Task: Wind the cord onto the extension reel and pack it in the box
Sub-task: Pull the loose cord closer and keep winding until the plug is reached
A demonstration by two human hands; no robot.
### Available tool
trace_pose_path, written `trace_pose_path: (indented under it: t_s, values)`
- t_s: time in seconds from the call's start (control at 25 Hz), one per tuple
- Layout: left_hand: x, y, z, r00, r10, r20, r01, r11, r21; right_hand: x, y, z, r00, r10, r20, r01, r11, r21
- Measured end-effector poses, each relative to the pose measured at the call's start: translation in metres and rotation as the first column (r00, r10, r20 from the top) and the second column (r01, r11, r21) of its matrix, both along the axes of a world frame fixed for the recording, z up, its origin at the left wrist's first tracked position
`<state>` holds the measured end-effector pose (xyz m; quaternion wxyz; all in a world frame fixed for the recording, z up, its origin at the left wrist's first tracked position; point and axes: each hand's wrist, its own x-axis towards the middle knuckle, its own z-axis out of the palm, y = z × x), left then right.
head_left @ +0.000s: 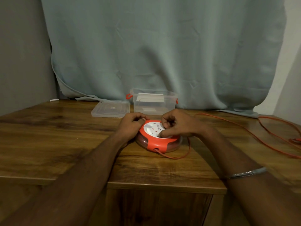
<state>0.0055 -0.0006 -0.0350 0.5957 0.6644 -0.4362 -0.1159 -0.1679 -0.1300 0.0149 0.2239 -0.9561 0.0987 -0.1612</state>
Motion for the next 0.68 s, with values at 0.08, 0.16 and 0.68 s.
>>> trace_pose_path:
  t_s: [0.08,0.16,0.68]
  values:
    - [0.000,0.000,0.000,1.000,0.000,0.007,0.000,1.000,-0.007,0.004,0.002,-0.004,0.999,-0.038,0.026,0.040,0.996,-0.074]
    - [0.001,-0.001,0.000,1.000,-0.002,0.020,0.002,1.000,-0.003,0.010,0.006,-0.007,0.995,-0.075,0.068,0.083,0.989,-0.120]
    - [0.004,-0.002,0.001,0.993,-0.032,-0.109,0.024,0.997,-0.072,0.003,-0.009,0.004,0.997,0.077,-0.028,-0.073,0.990,0.123]
